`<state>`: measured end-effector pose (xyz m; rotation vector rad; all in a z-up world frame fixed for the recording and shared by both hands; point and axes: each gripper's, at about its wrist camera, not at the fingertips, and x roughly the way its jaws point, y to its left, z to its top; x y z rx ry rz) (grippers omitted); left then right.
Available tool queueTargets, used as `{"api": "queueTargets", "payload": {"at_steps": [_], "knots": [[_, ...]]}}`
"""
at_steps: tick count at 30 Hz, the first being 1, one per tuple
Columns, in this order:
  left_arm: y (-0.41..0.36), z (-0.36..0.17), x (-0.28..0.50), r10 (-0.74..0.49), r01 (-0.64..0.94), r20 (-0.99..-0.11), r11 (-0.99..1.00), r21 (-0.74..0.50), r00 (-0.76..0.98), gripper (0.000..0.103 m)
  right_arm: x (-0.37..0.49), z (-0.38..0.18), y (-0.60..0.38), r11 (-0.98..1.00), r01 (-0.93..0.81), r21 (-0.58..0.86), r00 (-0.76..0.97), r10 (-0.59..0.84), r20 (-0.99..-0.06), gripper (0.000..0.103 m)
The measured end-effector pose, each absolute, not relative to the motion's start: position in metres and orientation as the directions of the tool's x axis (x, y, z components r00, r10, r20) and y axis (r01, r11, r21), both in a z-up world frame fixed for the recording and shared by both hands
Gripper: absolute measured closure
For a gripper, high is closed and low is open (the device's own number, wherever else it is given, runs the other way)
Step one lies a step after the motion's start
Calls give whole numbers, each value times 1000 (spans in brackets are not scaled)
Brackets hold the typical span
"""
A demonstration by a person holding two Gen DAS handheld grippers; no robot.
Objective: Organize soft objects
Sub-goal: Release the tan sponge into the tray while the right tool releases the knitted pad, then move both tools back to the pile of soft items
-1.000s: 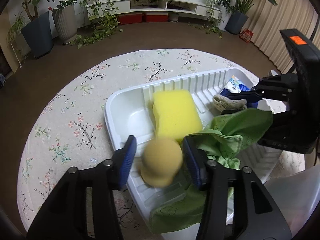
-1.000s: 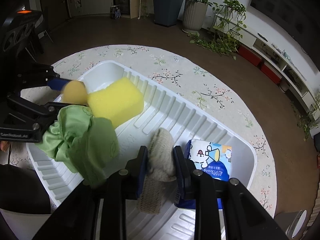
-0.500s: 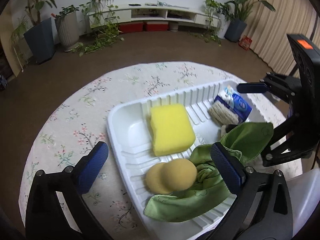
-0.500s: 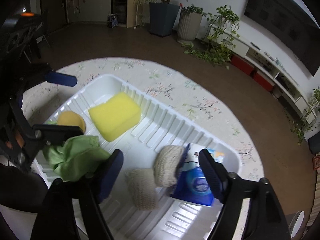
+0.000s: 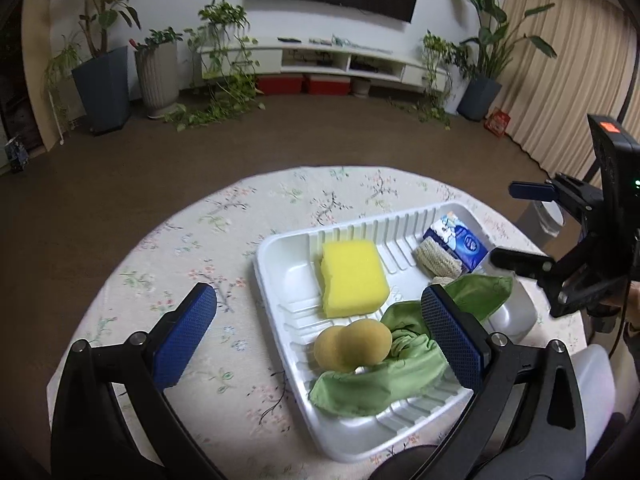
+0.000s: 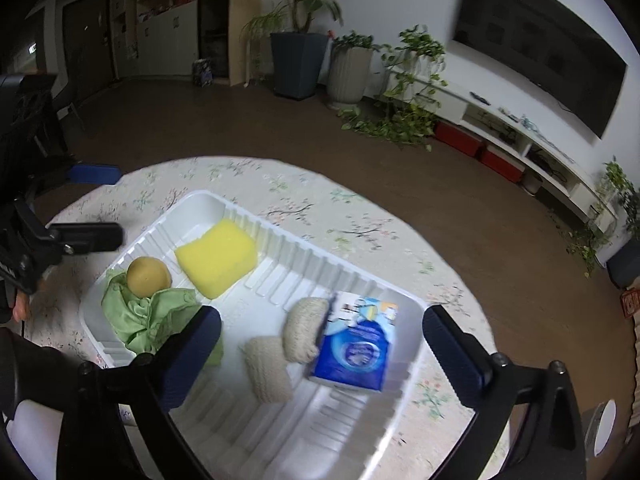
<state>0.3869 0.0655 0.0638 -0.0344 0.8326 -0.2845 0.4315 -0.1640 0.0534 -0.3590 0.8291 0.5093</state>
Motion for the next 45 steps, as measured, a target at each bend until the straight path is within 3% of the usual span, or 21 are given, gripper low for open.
{"api": "queueTargets", "payload": {"at_steps": [11, 22, 45], "knots": [[79, 84, 327, -251, 203, -672, 968, -150, 697, 0, 400, 87, -218, 898, -434, -76, 645, 250, -722, 0], [83, 93, 231, -265, 190, -623, 964, -185, 736, 0, 314, 110, -266, 928, -374, 6, 680, 278, -679, 0], [-13, 32, 47, -343, 285, -675, 937, -200, 653, 0, 105, 28, -273, 911, -358, 204, 587, 390, -710, 0]]}}
